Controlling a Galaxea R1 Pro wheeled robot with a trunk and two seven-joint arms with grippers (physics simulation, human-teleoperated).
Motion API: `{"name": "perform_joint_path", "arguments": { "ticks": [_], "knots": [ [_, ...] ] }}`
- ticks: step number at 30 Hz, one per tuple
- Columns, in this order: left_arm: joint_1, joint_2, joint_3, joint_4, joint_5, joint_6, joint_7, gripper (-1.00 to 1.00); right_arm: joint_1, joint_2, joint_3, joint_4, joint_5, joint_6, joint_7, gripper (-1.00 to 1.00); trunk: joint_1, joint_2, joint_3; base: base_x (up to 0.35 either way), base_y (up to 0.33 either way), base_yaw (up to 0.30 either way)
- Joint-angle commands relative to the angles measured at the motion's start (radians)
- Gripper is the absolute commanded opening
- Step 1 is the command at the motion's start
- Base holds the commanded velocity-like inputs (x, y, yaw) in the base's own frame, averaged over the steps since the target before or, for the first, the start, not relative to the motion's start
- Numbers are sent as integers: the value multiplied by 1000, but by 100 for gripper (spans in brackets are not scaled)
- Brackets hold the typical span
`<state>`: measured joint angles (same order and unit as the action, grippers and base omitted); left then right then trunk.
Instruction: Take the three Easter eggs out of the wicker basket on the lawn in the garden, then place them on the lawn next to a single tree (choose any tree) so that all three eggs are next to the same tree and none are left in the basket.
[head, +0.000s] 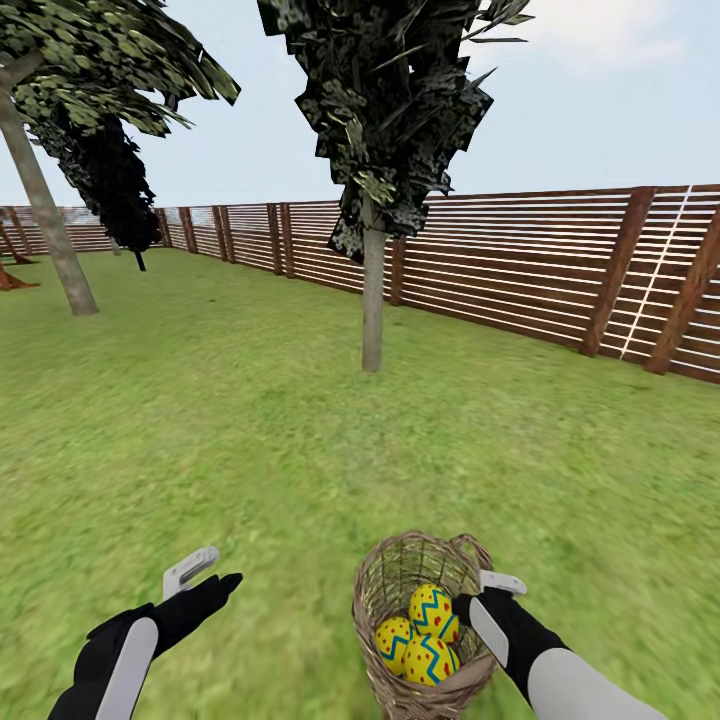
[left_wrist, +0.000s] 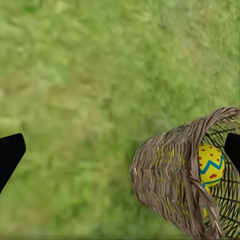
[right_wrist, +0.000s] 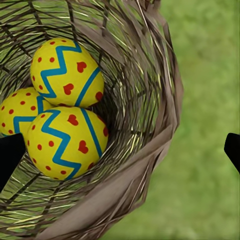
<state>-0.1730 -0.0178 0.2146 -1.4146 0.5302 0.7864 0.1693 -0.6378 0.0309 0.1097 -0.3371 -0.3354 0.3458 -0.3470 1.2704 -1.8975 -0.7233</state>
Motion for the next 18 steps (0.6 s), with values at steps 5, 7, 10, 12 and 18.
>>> {"name": "perform_joint_path", "arguments": {
  "ticks": [5,7,10,12,18],
  "knots": [
    [0,-1,2,-2,14,8,3,100,0,-6,8,-2,-8,5,-7,100,0,0,-1,0,0,0],
    [0,0,2,-3,16,7,1,100,0,-12,8,-2,-8,5,-7,100,0,0,-1,132,0,0],
    [0,1,2,-3,15,7,2,100,0,-13,8,-2,-8,5,-7,100,0,0,-1,254,0,0],
    [0,1,2,-3,15,7,2,100,0,-15,8,-2,-8,5,-8,100,0,0,-1,134,0,0],
    [0,0,2,-17,15,7,3,100,0,-42,6,-2,-9,8,-9,100,0,0,-1,35,0,0]
  ]
}}
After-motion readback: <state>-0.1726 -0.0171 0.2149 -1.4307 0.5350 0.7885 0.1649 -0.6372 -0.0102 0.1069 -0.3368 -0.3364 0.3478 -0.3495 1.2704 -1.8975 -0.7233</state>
